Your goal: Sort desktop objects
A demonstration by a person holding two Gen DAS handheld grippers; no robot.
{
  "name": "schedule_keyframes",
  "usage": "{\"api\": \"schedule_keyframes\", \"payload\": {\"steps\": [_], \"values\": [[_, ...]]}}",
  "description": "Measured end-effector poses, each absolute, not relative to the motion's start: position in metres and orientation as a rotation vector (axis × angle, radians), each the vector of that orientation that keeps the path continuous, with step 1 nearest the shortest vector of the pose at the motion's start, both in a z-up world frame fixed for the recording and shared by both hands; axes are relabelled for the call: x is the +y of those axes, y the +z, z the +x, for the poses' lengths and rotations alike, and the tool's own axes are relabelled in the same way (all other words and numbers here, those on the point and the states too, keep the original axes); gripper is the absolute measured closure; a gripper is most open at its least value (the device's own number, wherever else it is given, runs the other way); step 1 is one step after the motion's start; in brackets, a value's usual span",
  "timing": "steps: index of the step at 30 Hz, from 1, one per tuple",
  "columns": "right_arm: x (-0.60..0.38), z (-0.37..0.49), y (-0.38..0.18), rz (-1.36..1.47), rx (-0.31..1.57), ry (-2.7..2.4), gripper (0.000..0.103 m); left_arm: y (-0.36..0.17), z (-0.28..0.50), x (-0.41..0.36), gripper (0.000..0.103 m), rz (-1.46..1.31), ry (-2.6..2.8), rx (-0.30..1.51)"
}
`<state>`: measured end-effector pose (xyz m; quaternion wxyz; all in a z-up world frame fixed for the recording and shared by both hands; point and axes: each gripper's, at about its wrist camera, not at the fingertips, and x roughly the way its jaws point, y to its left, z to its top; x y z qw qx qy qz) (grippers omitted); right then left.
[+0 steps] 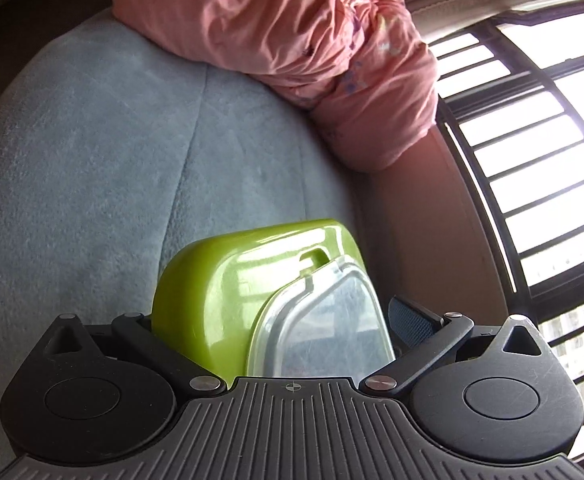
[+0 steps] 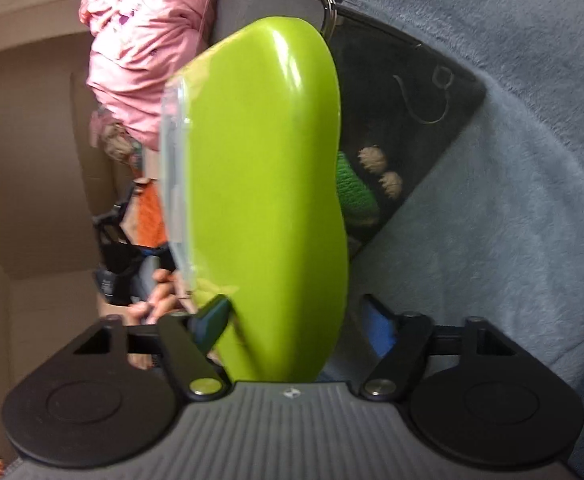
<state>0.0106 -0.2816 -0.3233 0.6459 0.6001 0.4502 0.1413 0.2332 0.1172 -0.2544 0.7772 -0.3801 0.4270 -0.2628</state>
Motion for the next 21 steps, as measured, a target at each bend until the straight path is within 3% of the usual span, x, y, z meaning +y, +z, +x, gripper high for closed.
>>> {"api": "schedule_keyframes", "payload": {"steps": [15, 21], "values": [[-0.355, 0.037, -0.267, 1.081, 0.865, 0.311, 0.047, -0.233, 0.165, 0.084, 0.0, -0.618, -0.516, 1.029], [-0.384, 0.026, -0.281, 1.192, 0.835, 0.313, 0.046, -0.235, 0.15, 0.076, 0.0, -0.523, -0.462, 1.097]]}}
